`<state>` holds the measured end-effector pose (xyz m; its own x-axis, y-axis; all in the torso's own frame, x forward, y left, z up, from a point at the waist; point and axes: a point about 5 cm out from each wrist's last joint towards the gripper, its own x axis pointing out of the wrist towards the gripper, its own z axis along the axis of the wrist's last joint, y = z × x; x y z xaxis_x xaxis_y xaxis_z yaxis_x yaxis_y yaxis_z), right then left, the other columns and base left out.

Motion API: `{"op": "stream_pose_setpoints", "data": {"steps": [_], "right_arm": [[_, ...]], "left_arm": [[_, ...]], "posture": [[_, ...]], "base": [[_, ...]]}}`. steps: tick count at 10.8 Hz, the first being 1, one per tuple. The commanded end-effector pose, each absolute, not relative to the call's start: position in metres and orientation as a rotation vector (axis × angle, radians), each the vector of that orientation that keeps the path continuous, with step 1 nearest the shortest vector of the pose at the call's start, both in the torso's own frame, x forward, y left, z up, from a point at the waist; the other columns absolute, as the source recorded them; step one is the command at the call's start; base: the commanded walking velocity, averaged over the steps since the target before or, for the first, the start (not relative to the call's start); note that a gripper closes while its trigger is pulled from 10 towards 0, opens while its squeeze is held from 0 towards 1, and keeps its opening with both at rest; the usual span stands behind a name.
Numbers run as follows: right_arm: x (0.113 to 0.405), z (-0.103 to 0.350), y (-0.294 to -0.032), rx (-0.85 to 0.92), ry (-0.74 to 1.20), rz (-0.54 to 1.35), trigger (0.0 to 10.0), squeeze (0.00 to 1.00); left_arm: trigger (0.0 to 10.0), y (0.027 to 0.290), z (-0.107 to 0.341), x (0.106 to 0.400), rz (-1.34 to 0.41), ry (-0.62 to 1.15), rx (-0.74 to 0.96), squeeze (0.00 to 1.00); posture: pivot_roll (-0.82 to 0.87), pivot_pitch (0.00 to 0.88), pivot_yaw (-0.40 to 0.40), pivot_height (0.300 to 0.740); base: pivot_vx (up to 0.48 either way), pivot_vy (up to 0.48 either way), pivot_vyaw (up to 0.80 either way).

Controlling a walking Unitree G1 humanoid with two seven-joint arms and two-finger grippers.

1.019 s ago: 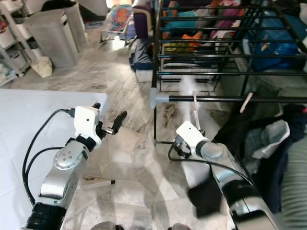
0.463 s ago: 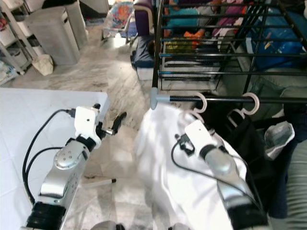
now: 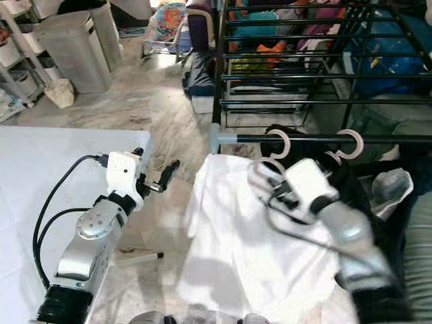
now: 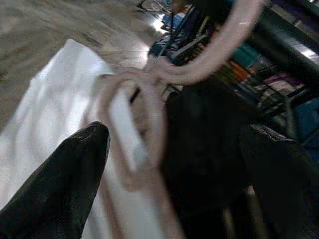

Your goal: Hang hanger

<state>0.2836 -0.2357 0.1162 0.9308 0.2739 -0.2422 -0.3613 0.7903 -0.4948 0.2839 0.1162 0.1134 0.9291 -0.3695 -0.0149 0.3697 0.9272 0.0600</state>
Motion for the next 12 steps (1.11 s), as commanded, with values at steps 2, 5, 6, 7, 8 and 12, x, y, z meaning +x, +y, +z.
{"op": "stream_pose_setpoints", "data": {"steps": [2,5,6,7,8,12], "right_arm": [[0.284,0.111,-0.240,-0.553,0.165,0.340,10.0,0.00],[0.277,0.087,-0.256,-0.503,0.364,0.407,10.0,0.00],[0.280,0.084,-0.260,-0.477,0.384,0.400,10.0,0.00],[0.282,0.081,-0.262,-0.470,0.408,0.402,9.2,0.00],[0.286,0.079,-0.263,-0.449,0.426,0.413,0.6,0.00],[0.323,0.083,-0.244,-0.396,0.472,0.512,0.0,0.00]], "left_arm": [[10.0,0.121,0.107,0.278,-0.365,0.031,0.070,0.00],[10.0,0.124,0.103,0.273,-0.356,0.056,0.080,0.00],[10.0,0.125,0.101,0.273,-0.356,0.064,0.087,0.00],[10.0,0.125,0.101,0.273,-0.357,0.067,0.090,0.00],[10.0,0.124,0.100,0.274,-0.357,0.069,0.092,0.00],[10.0,0.119,0.097,0.274,-0.356,0.083,0.091,0.00]], "posture": [[-0.07,0.010,0.067,0.740],[-0.05,0.016,0.067,0.740],[-0.05,0.018,0.068,0.740],[-0.05,0.018,0.068,0.740],[-0.05,0.016,0.063,0.740],[-0.04,0.006,0.044,0.740]], "base": [[0.000,0.000,0.00],[0.000,0.000,0.00],[0.000,0.000,0.00],[0.000,0.000,0.00],[0.000,0.000,0.00],[0.000,0.000,0.00]]}}
